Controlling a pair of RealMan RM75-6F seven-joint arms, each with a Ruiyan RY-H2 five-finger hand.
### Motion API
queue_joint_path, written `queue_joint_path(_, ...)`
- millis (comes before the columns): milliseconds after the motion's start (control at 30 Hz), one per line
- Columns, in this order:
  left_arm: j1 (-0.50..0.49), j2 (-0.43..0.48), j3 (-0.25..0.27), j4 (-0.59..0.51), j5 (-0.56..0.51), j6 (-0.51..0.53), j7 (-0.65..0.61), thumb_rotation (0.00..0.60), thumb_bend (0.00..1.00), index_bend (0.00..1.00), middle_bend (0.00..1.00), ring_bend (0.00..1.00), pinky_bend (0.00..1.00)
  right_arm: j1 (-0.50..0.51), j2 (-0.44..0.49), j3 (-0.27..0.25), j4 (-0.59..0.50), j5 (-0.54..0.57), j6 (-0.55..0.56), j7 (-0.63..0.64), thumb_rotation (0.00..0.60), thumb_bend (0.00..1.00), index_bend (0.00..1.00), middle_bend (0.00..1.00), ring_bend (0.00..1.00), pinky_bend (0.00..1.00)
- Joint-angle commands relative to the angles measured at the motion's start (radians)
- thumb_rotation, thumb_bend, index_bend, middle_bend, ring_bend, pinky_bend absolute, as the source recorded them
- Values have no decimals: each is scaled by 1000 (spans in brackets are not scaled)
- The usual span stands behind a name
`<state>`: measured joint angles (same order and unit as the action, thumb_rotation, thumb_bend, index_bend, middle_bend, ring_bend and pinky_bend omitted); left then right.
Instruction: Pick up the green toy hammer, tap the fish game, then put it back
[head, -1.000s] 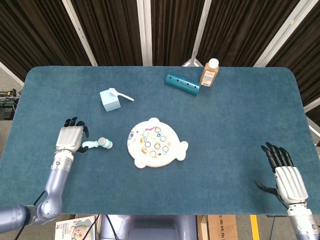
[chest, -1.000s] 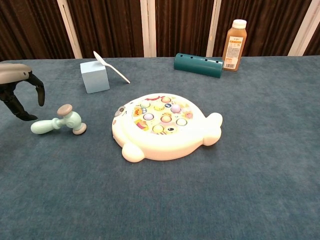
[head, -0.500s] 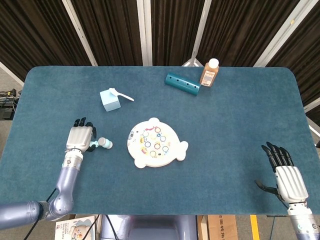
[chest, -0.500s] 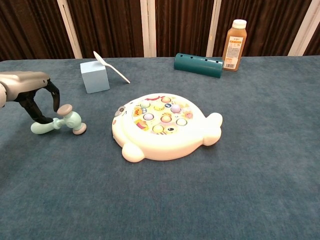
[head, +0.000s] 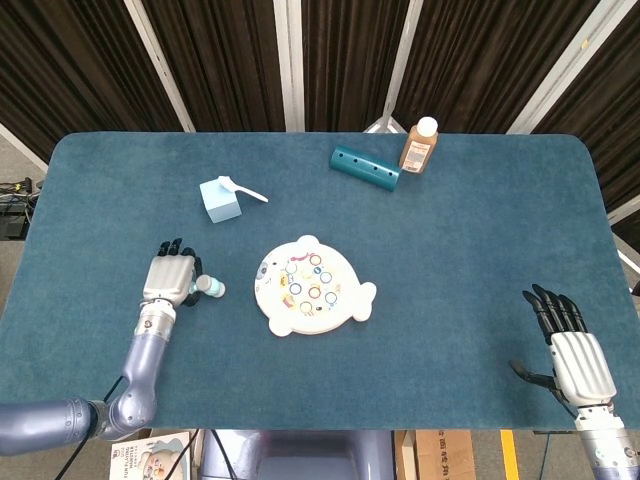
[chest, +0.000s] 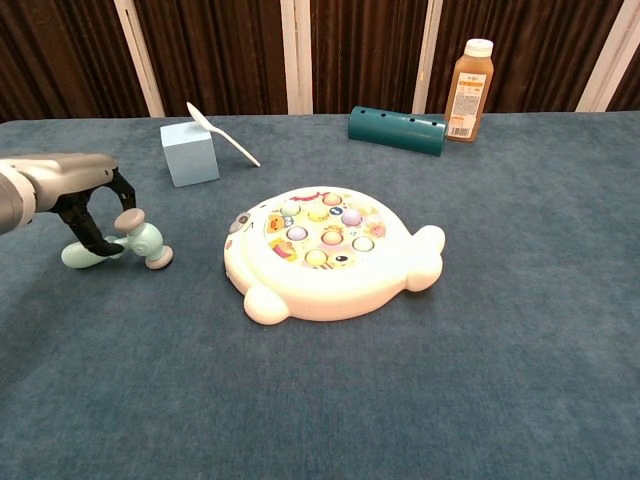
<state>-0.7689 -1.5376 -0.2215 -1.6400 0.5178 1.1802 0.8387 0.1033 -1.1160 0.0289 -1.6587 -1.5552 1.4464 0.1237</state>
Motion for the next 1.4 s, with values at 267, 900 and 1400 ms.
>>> queue_joint_path(267,-8,-17,4,18,-16,2,-7,600,503,505,212,0,54,0,1,0,0,1,0,4,600,185,0,0,0,0)
queue_joint_path(900,-10,-25,14,31,8,9,-43,600,550,586,297,101,177,-1,0,0,1,-2,4,3,600,185,0,0,0,0)
queue_joint_path(1400,5,-33,24,41,92,22,-104,600,611,670,529,392,491,-2,0,-1,1,-6,7,2,600,185,0,0,0,0)
